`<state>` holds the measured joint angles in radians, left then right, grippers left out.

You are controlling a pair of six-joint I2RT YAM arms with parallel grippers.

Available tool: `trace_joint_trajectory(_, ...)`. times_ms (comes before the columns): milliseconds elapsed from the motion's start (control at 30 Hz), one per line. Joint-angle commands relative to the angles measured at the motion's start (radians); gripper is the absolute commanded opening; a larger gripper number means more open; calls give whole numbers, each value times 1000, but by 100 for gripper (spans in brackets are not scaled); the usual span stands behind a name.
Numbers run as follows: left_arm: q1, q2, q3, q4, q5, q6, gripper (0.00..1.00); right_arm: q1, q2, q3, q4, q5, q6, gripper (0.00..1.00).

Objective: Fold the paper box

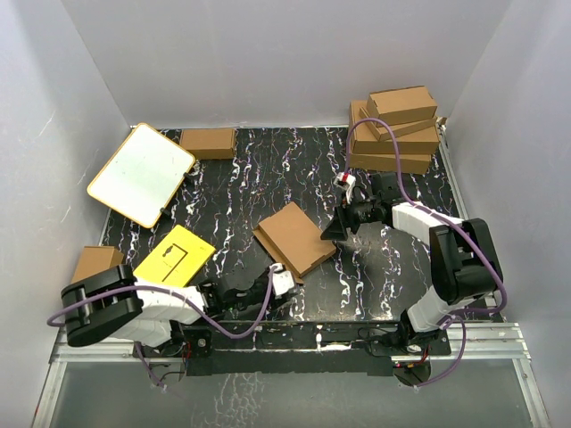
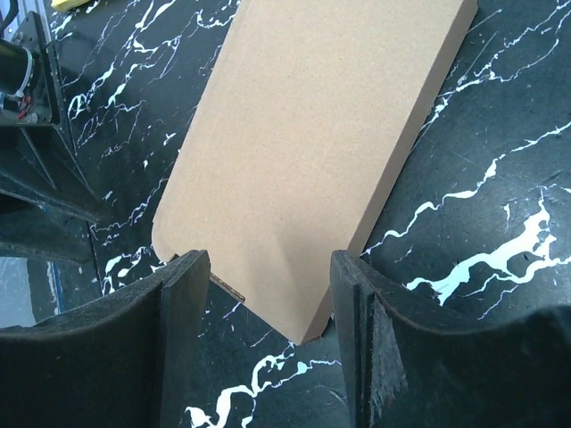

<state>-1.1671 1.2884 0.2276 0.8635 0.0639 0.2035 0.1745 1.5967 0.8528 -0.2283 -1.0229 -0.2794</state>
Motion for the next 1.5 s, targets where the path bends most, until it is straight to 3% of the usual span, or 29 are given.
trace_joint_trajectory(0, -6, 43, 38, 85, -21, 21, 45, -7, 6, 14, 64, -6, 34, 61)
trace_joint_trajectory(400, -7, 195, 104, 105, -25, 51, 39, -10, 29, 18, 64, 1, 44, 61)
trace_joint_trajectory(1467, -6, 238, 120, 61, -64, 52, 26, -10, 50, 21, 61, -5, 57, 62)
